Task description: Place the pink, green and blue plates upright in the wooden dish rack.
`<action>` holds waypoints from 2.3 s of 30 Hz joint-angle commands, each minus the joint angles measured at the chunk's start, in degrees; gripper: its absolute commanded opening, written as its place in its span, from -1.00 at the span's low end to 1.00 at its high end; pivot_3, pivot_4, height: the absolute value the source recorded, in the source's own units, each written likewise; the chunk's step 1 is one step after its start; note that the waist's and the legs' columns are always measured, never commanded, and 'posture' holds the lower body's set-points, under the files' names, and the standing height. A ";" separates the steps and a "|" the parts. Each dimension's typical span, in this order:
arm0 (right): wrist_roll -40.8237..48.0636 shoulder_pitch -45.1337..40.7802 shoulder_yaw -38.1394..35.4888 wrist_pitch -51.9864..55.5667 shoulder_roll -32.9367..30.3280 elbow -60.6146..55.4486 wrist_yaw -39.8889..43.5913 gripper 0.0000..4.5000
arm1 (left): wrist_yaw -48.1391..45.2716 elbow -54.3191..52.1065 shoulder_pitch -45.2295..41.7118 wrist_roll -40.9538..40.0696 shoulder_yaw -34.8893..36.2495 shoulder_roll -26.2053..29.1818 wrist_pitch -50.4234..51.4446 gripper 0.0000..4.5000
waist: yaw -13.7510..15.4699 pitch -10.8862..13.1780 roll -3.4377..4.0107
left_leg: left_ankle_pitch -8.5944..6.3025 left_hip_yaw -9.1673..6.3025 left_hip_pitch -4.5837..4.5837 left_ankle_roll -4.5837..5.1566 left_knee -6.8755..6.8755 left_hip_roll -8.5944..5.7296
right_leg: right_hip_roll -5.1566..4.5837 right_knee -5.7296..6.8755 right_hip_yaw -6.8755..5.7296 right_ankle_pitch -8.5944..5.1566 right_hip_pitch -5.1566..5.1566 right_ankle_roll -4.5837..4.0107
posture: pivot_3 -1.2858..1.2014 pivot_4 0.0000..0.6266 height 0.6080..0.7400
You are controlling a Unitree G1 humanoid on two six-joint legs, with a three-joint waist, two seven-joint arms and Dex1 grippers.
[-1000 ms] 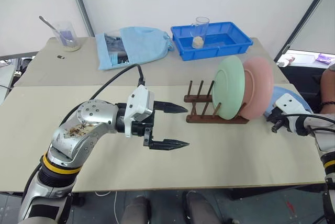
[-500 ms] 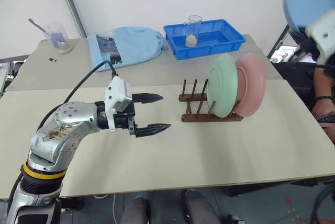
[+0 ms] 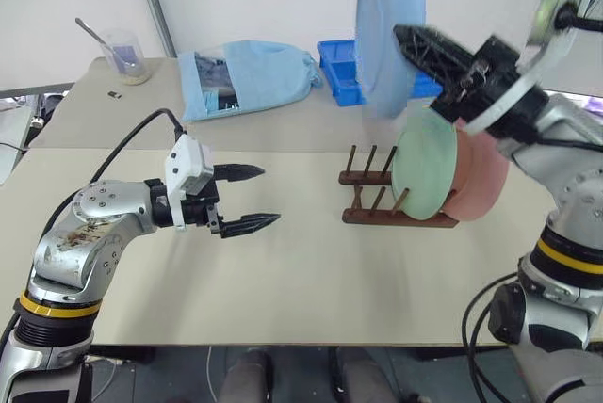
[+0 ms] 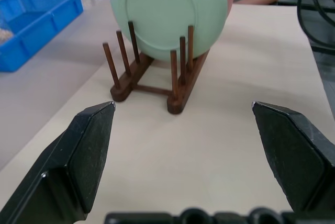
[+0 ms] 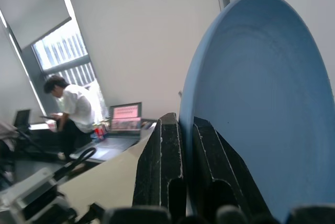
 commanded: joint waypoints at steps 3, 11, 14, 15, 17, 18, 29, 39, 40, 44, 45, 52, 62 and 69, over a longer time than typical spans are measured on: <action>13.82 2.91 -1.89 0.52 -2.72 -2.02 -9.03 -0.90 | -1.09 -0.56 -1.55 -0.10 -1.29 -1.74 -1.88 1.00 | -0.06 0.00 0.00 | 0.00 0.00 0.01 0.00 0.02 -0.04 | 0.07 0.04 -0.01 -0.01 -0.02 -0.01 | 0.03 -0.52 1.00; 20.57 6.28 0.67 -1.31 -5.43 -0.78 -15.86 -0.90 | -2.45 0.10 -3.67 0.62 -2.95 -3.15 -2.40 1.00 | -0.66 0.00 0.00 | 0.02 0.03 0.13 0.02 0.06 0.03 | 0.19 0.09 0.04 -0.28 0.02 -0.02 | 0.03 -0.52 1.00; 22.65 6.74 1.79 -1.42 -5.77 -0.20 -18.47 -0.90 | -2.63 -0.04 -3.79 0.70 -3.25 -3.14 -2.56 1.00 | -1.04 0.00 -0.01 | 0.02 0.02 0.15 0.02 0.06 0.04 | 0.19 0.08 0.04 -0.26 0.04 0.02 | 0.03 -0.52 1.00; 22.86 6.99 2.24 -1.45 -5.99 -0.05 -19.03 -0.90 | -2.70 -0.17 -3.85 0.47 -3.34 -3.19 -2.37 1.00 | -1.14 0.00 -0.01 | 0.02 0.01 0.15 0.02 0.06 0.03 | 0.19 0.08 0.04 -0.26 0.05 0.03 | 0.03 -0.52 1.00; 23.39 7.38 3.07 -1.72 -6.32 0.27 -20.09 -0.90 | -2.72 -0.43 -3.86 0.31 -3.48 -3.25 -2.22 1.00 | -1.23 0.00 -0.01 | 0.02 0.00 0.13 0.02 0.05 0.03 | 0.19 0.06 0.04 -0.26 0.06 0.04 | 0.03 -0.52 1.00; 23.76 7.53 3.43 -1.88 -6.44 0.37 -20.61 -0.90 | -2.71 -0.53 -3.82 0.26 -3.50 -3.25 -2.19 1.00 | -1.28 0.00 -0.01 | 0.02 0.00 0.12 0.02 0.05 0.02 | 0.18 0.05 0.04 -0.26 0.07 0.04 | 0.03 -0.52 1.00; 23.45 6.42 6.77 -2.51 -7.00 3.62 -24.44 -0.90 | -2.53 -0.69 -4.11 0.44 -3.73 -3.47 -2.24 1.00 | -1.39 0.00 -0.01 | 0.02 0.00 0.11 0.02 0.06 0.02 | 0.18 0.04 0.05 -0.27 0.06 0.06 | 0.03 -0.52 1.00; 16.86 3.55 7.74 -3.19 -7.83 4.54 -23.63 0.28 | -2.20 -0.74 -3.93 0.93 -3.91 -3.62 -2.48 1.00 | -1.41 0.00 -0.01 | 0.02 -0.01 0.08 0.02 0.05 0.03 | 0.18 0.03 0.05 -0.27 0.04 0.06 | 0.03 -0.52 1.00; 15.38 3.02 7.60 -3.64 -7.95 4.52 -22.96 0.44 | -2.27 -0.87 -3.82 1.00 -4.01 -3.55 -2.52 1.00 | -1.40 0.00 -0.01 | 0.02 -0.01 0.08 0.03 0.05 0.02 | 0.19 0.03 0.05 -0.27 0.04 0.07 | 0.03 -0.52 1.00; 9.70 -0.89 6.61 -4.26 -11.46 4.04 -15.43 0.98 | -1.91 -1.30 -3.49 0.83 -3.71 -3.24 -1.97 1.00 | -1.38 0.00 -0.01 | 0.02 0.00 0.06 0.02 0.06 0.02 | 0.18 0.03 0.06 -0.28 0.00 0.06 | 0.03 -0.52 1.00; 8.86 -1.38 6.24 -4.18 -12.60 3.71 -13.04 0.98 | -1.62 -1.35 -3.31 0.77 -3.51 -2.97 -1.46 1.00 | -1.37 0.00 -0.01 | 0.02 0.00 0.03 0.02 0.06 0.02 | 0.18 0.02 0.06 -0.29 -0.02 0.04 | 0.03 -0.52 1.00; -3.64 7.71 1.84 -5.24 -31.54 -2.87 16.49 0.98 | 1.37 -2.71 2.12 5.06 0.51 3.38 -1.23 1.00 | -0.80 0.00 -0.01 | -0.08 -0.02 -0.05 0.17 -0.02 0.04 | 0.17 0.03 -0.01 -0.34 -0.14 0.08 | 0.03 -0.52 1.00; -33.57 48.84 -20.48 -20.10 -41.84 -7.32 58.40 0.98 | 4.36 -5.88 21.31 10.22 12.35 10.35 -2.20 1.00 | 0.28 -0.01 -0.02 | -0.14 0.24 -0.18 0.24 0.05 0.16 | 0.06 0.13 0.02 -0.50 -0.50 -0.08 | 0.03 -0.52 1.00; -45.99 59.59 -22.56 -32.36 -37.74 -2.84 65.21 0.98 | 4.30 -6.87 26.87 10.23 15.43 10.92 -1.73 1.00 | 0.27 0.00 -0.06 | -0.26 0.61 0.05 -0.13 0.16 0.25 | -0.05 0.07 0.00 -0.43 -0.46 -0.08 | 0.03 -0.52 1.00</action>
